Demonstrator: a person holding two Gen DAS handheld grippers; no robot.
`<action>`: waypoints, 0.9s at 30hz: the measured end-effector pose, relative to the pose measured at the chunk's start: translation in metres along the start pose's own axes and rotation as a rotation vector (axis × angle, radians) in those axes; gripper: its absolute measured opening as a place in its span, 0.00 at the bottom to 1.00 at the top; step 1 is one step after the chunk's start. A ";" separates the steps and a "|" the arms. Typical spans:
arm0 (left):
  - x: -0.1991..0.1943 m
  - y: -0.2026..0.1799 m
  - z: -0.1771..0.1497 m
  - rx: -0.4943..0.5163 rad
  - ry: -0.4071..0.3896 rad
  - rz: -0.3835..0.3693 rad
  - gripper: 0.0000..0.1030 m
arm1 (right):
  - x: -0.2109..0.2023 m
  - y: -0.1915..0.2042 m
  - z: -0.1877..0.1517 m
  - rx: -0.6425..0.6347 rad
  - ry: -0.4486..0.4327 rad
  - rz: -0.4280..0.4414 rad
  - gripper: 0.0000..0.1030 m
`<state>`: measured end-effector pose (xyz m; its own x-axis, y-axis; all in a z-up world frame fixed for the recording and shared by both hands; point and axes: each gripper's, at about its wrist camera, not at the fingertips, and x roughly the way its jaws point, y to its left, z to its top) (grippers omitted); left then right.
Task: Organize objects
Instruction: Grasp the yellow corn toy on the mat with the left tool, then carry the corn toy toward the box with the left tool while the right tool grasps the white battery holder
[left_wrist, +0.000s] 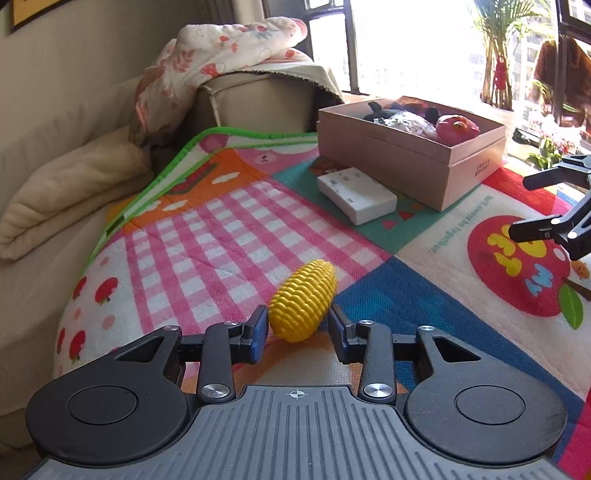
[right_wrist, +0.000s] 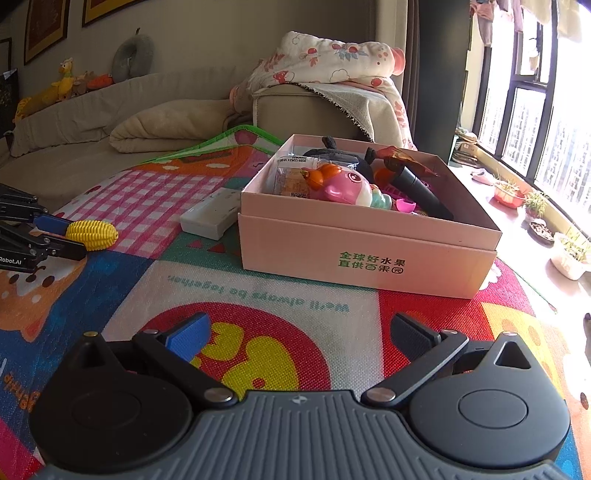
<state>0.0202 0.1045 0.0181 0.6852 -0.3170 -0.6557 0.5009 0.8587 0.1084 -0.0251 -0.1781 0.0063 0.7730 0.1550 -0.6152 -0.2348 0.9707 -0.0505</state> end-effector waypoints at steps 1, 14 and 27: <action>0.005 0.000 0.002 -0.016 -0.007 -0.004 0.39 | 0.001 0.001 0.000 -0.005 0.007 -0.003 1.00; 0.023 -0.004 0.015 -0.124 0.005 0.012 0.37 | 0.010 0.006 0.001 -0.035 0.063 -0.026 1.00; -0.001 0.013 -0.015 -0.473 -0.091 -0.012 0.35 | 0.007 0.020 0.009 -0.034 0.037 -0.032 1.00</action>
<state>0.0181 0.1220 0.0094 0.7347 -0.3439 -0.5847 0.2284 0.9370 -0.2642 -0.0196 -0.1563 0.0080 0.7581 0.1166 -0.6417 -0.2311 0.9681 -0.0971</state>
